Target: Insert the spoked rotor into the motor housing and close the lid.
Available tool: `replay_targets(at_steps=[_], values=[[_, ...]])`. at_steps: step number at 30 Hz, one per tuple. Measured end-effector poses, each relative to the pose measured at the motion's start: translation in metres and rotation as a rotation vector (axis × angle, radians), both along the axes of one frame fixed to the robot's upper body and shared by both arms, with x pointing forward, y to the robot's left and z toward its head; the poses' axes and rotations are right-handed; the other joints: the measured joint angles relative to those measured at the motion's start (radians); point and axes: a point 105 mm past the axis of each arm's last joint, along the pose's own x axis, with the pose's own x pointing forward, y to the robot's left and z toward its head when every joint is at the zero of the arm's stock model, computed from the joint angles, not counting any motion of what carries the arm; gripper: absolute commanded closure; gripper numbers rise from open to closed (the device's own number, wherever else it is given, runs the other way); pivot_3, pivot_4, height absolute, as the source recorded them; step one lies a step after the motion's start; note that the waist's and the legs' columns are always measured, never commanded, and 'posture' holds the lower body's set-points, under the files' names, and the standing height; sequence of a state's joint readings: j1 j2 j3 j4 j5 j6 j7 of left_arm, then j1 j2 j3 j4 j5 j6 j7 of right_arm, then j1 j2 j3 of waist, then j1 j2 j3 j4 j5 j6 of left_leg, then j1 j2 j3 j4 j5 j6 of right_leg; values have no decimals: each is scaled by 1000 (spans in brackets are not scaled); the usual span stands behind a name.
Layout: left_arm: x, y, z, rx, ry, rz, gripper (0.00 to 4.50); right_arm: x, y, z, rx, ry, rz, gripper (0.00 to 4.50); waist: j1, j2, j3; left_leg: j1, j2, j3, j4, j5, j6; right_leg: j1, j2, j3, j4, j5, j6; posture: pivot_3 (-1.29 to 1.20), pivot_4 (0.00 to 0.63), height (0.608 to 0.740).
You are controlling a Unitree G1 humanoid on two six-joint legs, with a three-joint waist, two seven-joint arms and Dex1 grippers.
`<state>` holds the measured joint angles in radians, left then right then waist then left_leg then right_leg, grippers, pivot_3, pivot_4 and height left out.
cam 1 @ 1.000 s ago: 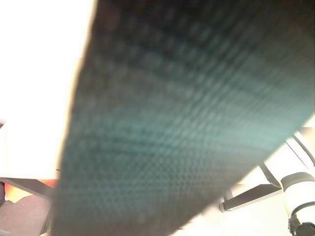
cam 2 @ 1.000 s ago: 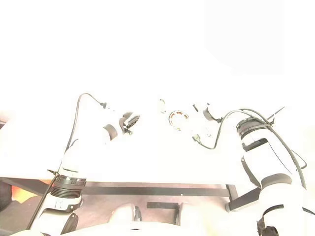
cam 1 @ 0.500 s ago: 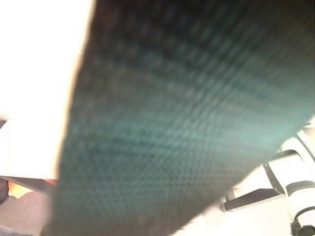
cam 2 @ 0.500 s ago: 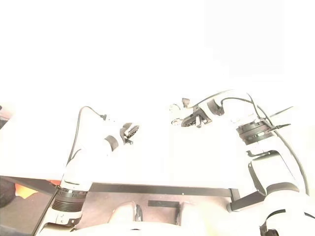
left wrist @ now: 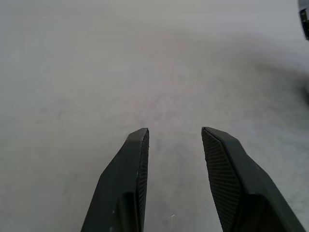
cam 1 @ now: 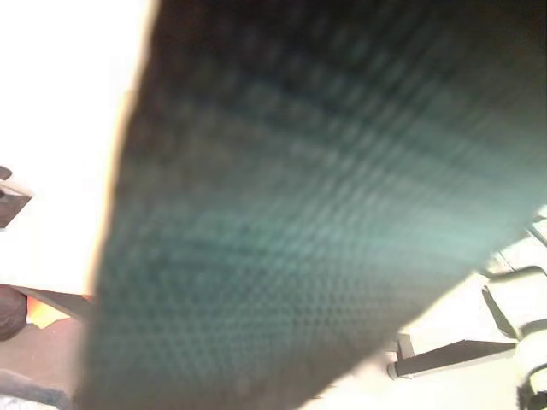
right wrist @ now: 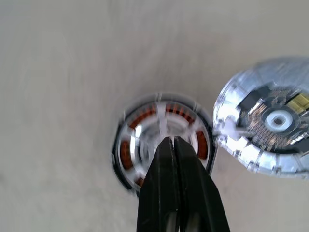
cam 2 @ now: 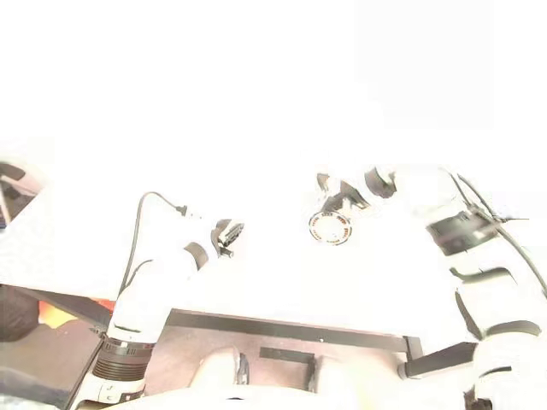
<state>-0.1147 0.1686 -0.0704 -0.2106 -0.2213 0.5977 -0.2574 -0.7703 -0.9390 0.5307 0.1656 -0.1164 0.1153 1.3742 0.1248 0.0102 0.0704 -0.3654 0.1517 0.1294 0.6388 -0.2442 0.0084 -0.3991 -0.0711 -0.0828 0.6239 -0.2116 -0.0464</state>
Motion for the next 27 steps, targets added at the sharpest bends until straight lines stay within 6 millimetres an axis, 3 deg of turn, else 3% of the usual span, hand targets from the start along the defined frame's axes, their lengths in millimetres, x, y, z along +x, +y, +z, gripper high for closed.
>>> replay_targets(at_steps=[4, 7, 15, 21, 27], values=[[2, -2, 2, 0, -7, -6, 2665, -8, -25, -14, -181, -74, 279, 4480, -15, 1, 0, -3, 2, 7, -1, -3, 6, -3, -1, 1, 0, 0, 0, 0, 0, 740], [5, -8, 8, -3, -23, -33, 2665, -13, -25, -16, -194, -64, 362, 3949, -36, 1, 0, -2, 3, 9, -2, -2, 9, -3, -1, 1, 0, 0, 0, 0, 0, 740], [6, -8, 5, 6, -15, -44, 2665, -9, -16, -19, -177, -93, 421, 1298, -57, 1, 0, -1, 4, 10, -1, 0, 12, -3, -1, 1, 0, 0, 0, 0, 0, 740], [6, -7, 4, 9, -10, -42, 2665, 1, -12, -12, -189, -150, 444, 1298, -56, 1, 0, -1, 4, 10, -1, 1, 13, -2, -1, 1, 1, 1, 0, 0, 0, 740], [6, -7, 3, 11, -9, -41, 2665, 4, -2, -20, -183, -163, 484, 1298, -56, 1, 0, -1, 4, 10, -1, 1, 13, -3, -1, 1, 1, 1, 0, 0, 0, 740]])
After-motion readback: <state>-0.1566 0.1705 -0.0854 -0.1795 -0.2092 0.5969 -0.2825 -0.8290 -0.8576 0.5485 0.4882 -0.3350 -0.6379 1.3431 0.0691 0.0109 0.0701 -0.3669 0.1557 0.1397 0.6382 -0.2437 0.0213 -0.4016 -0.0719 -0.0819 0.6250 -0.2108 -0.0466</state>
